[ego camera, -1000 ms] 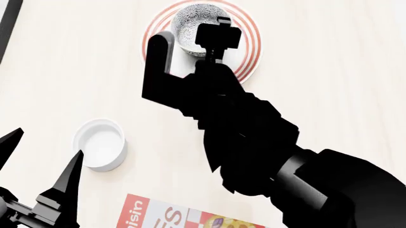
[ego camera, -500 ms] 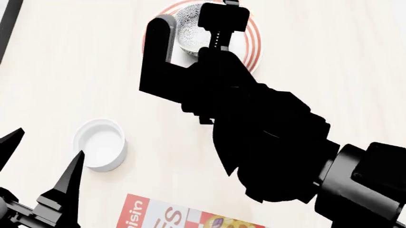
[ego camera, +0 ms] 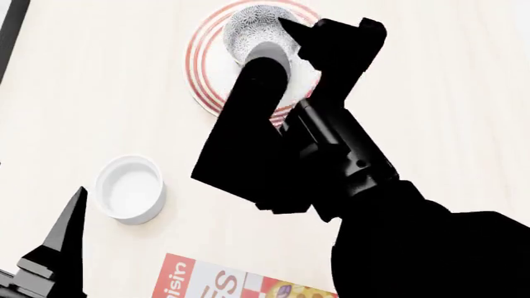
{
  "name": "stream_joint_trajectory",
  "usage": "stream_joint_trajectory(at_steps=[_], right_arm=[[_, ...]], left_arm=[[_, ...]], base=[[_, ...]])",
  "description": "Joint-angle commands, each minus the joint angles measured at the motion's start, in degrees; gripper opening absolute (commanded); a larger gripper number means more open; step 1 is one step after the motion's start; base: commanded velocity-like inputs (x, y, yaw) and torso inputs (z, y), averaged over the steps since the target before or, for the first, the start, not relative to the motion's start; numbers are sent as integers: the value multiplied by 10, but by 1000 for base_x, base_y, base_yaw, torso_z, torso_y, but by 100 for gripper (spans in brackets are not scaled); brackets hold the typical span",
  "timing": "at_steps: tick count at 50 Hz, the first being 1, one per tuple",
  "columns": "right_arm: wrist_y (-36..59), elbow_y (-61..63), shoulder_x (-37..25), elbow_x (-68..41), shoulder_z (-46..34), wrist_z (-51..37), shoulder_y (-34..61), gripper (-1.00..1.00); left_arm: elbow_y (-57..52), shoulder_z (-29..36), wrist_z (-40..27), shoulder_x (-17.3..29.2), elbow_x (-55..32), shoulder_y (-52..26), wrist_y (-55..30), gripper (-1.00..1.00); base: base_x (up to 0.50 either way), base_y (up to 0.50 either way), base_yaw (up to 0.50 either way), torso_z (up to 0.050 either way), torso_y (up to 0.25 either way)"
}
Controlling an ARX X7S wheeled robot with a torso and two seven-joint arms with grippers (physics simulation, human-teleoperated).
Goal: Pick the akita bowl on the cookies box and place it on the plate.
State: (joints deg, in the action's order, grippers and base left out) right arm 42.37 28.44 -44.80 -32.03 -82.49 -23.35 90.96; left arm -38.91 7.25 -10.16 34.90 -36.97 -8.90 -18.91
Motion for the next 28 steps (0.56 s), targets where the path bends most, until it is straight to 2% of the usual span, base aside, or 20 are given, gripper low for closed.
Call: stream_joint_trajectory(at_steps=[1, 5, 8, 10, 13, 16, 19, 23, 28], right_arm=[[-29, 213, -132, -72, 117, -162, -63, 100], [-91, 264, -193, -89, 155, -271, -109, 100], [-175, 290, -247, -92, 169, -329, -153, 100], [-188, 307, -272, -63, 162, -370, -175, 100], [-256, 314, -316, -31, 147, -408, -208, 100], [-358, 315, -381, 9, 91, -451, -209, 100], [-422, 316, -422, 55, 36, -490, -199, 100], [-472, 316, -452, 104, 3, -532, -205, 100], [-492, 316, -452, 151, -12, -564, -220, 100]], left_arm=[[-80, -65, -37, -9, 34, 34, 28, 100], [-95, -88, -59, -17, 41, 43, 43, 100], [-103, -98, -73, -29, 75, 51, 66, 100], [-111, -101, -79, -37, 111, 61, 91, 100], [-115, -107, -87, -46, 126, 70, 109, 100], [-125, -115, -97, -59, 172, 80, 145, 100], [-133, -134, -113, -69, 180, 84, 160, 100], [-133, -158, -130, -82, 203, 92, 185, 100], [-132, -173, -139, -90, 214, 98, 202, 100]], base=[[0, 0, 0, 0, 0], [0, 0, 0, 0, 0], [0, 0, 0, 0, 0], [0, 0, 0, 0, 0], [0, 0, 0, 0, 0], [0, 0, 0, 0, 0], [0, 0, 0, 0, 0], [0, 0, 0, 0, 0], [0, 0, 0, 0, 0]])
